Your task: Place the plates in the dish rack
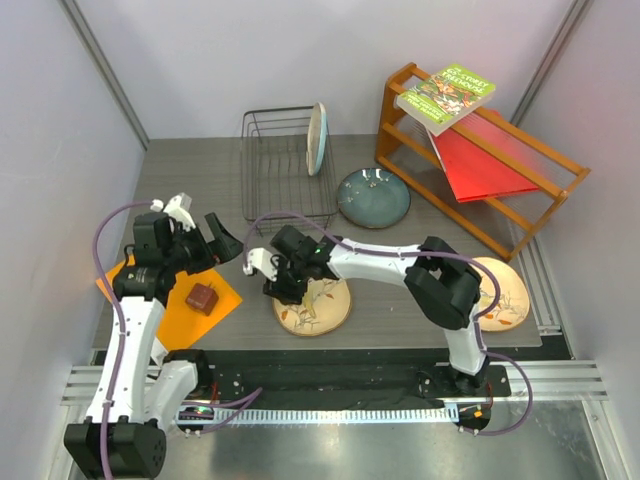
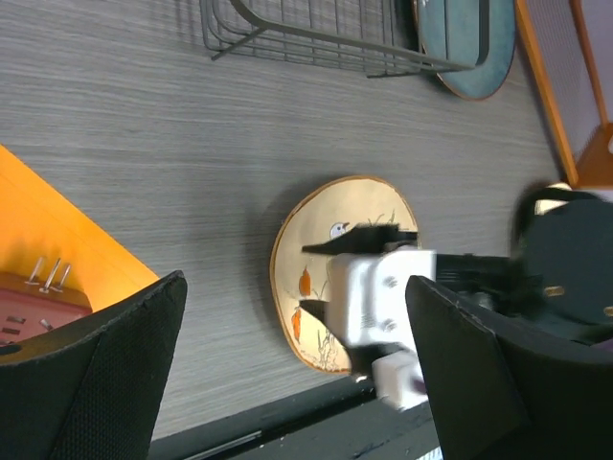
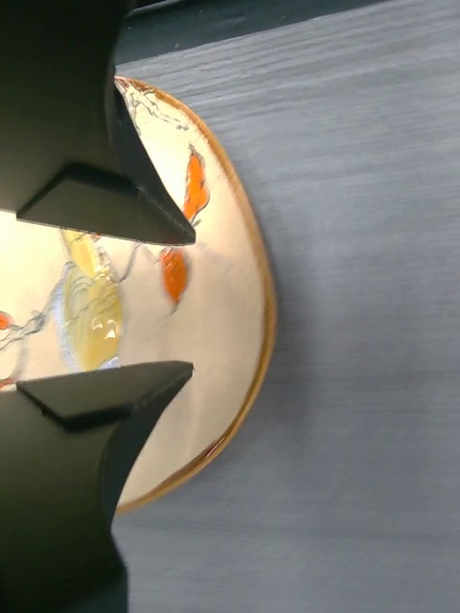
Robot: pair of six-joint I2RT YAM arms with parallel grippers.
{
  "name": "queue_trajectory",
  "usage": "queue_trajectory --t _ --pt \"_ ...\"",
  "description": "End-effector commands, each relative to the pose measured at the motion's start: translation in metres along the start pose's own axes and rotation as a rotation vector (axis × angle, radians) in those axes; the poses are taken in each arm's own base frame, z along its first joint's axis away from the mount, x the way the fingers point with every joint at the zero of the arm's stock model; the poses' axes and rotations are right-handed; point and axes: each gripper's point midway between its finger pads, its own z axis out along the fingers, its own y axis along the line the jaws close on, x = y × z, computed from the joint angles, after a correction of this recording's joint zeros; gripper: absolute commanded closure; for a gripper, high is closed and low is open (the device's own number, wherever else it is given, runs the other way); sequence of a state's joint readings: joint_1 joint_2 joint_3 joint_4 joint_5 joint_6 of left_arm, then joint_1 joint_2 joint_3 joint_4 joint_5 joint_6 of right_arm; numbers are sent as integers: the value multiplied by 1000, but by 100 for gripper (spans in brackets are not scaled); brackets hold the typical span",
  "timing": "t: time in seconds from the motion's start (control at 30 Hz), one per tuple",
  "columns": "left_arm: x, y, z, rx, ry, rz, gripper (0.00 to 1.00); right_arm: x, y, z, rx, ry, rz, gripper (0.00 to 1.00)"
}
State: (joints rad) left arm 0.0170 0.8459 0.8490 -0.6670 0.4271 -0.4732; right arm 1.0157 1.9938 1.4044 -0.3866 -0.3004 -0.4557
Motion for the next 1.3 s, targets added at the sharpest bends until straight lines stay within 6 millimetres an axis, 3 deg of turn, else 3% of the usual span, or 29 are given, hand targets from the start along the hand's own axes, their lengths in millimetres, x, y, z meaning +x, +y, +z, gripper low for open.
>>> queue_trajectory --t 0.0,0.03,0.07,0.1,0.17,0.2,0.23,0.3,0.33,0.53,0.63,0.7,0.83,1.0,1.03,1.17,1.23,1.27 --pt "17 7 17 16 55 -95 7 -41 -49 -87 175 -192 230 38" --pt "23 11 24 17 78 -120 8 -40 -50 -99 159 -219 275 34" --pt "24 13 30 25 77 -138 9 -20 -59 -109 154 -221 368 33" --pt "37 16 36 33 112 -183 10 -25 -49 -124 98 -270 446 32" --pt "44 22 48 31 138 -223 12 -1 -52 -133 69 -269 591 32" --pt "56 27 53 28 167 -259 12 0 -45 -140 28 -290 635 32" --pt "60 27 56 36 178 -263 13 18 -35 -135 2 -268 736 32" --pt "62 29 64 49 179 -260 15 32 -39 -140 11 -301 808 32" --pt "74 22 68 72 213 -236 16 45 -30 -138 -9 -294 865 32" --pt "106 16 82 111 311 -206 19 87 -42 -138 -23 -335 1128 32" --pt "121 19 89 85 359 -211 19 99 -46 -135 -32 -354 1209 32" --pt "131 31 96 14 389 -230 22 103 -47 -133 -39 -364 1242 32" --pt "143 25 107 34 452 -241 30 112 -41 -125 -65 -379 1289 32" --pt "149 16 116 75 488 -233 51 112 -32 -117 -150 -394 1312 32" --pt "152 17 119 77 499 -235 54 119 -29 -108 -179 -363 1342 32" --pt "155 13 123 96 525 -241 85 124 -22 -89 -291 -344 1392 35" --pt "153 10 123 112 528 -237 90 128 -20 -81 -324 -334 1405 35" --pt "151 8 123 124 528 -237 100 129 -18 -80 -337 -333 1410 35"
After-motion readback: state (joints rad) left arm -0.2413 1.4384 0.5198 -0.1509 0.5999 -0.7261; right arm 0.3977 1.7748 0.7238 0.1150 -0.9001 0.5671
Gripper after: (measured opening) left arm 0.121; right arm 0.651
